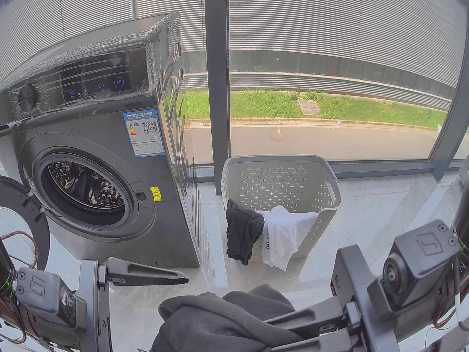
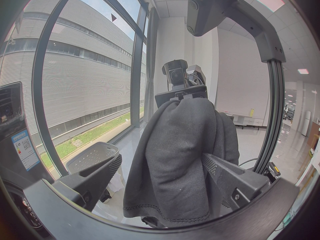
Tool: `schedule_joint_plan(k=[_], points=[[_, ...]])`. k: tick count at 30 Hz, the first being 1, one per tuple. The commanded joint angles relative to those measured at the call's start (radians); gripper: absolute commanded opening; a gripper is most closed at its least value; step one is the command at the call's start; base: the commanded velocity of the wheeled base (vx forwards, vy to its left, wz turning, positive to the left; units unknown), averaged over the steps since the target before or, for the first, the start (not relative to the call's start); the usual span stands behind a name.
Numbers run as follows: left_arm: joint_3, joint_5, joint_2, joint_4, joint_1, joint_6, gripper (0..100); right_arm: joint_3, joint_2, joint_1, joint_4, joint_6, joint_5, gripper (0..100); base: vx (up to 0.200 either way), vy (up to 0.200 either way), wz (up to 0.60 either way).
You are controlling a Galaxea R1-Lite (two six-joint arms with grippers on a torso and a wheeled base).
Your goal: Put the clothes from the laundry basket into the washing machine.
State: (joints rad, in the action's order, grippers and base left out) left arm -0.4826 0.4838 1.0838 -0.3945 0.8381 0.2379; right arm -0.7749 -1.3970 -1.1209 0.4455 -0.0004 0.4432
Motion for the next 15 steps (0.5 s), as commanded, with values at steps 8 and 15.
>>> schedule_joint_plan(k=[8,15], points=[[0.022,-0.021,-0.004,-0.047,-0.007,-0.002,100,-0.006,-0.011,0.000,0.001,0.005,-0.004,0,0.000,0.000,0.00],[0.059,-0.021,0.001,-0.049,-0.011,-0.002,100,-0.011,-0.011,-0.002,0.001,0.003,-0.003,0,0.000,0.000,0.00]])
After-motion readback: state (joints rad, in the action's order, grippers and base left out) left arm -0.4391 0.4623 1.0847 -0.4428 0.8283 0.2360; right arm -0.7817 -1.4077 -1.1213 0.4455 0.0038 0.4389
